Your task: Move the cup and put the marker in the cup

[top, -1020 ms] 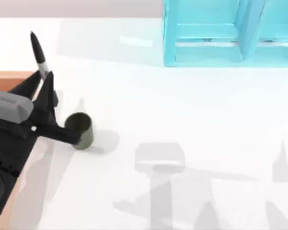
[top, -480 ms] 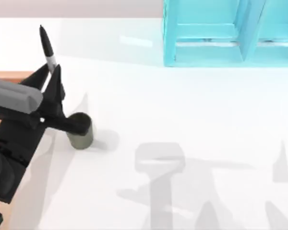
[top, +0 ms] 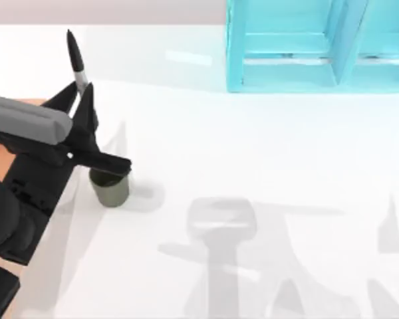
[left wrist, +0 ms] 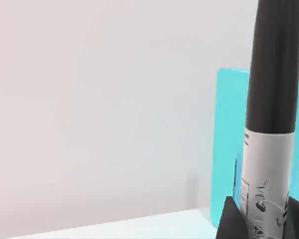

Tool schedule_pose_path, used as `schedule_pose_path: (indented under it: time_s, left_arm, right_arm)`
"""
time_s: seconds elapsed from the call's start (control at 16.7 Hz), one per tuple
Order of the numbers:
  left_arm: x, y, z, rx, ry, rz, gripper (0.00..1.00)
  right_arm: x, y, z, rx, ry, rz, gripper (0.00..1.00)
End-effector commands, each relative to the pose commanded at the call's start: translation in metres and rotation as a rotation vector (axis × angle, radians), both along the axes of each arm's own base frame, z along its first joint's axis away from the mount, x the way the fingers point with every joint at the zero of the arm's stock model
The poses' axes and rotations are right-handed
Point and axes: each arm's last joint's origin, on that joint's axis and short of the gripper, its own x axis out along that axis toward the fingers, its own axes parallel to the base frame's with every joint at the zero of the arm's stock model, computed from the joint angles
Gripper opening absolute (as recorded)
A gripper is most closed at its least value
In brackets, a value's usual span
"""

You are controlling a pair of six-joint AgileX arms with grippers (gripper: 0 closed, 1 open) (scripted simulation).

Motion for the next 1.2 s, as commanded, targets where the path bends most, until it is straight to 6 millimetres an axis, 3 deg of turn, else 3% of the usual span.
schedule_pose_path:
  time_s: [0.06,0.84,1.2]
  left_arm:
    - [0.0,0.0,0.0,0.0,0.0,0.0,0.0]
    - [0.0,0.0,0.0,0.0,0.0,0.0,0.98]
    - [0.0,0.0,0.0,0.0,0.0,0.0,1.0]
  right_arm:
    - [0.0,0.0,0.0,0.0,0.0,0.0,1.0]
    - [0.0,0.0,0.0,0.0,0.0,0.0,1.0]
    - [0.0,0.0,0.0,0.0,0.0,0.0,1.0]
